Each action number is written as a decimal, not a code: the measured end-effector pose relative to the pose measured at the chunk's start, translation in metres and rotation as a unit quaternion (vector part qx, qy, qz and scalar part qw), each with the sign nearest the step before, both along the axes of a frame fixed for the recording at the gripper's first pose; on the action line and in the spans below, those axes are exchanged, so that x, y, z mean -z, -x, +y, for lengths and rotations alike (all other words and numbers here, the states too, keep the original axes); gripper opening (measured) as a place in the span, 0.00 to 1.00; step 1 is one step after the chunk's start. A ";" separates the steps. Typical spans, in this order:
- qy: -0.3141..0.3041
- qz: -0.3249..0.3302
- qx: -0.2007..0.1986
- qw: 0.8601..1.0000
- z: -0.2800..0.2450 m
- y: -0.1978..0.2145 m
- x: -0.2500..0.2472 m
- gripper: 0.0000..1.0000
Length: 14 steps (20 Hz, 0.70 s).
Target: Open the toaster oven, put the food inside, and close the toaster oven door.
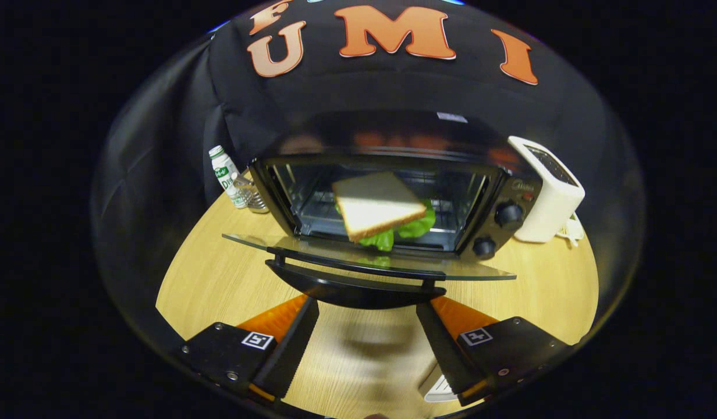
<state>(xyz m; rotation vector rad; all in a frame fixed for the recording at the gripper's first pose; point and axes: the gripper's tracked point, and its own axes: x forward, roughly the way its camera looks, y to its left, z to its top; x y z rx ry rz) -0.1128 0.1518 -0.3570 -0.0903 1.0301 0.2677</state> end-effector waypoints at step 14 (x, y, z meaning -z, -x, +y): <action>-0.044 -0.246 0.003 0.968 -0.031 -0.105 -0.228 1.00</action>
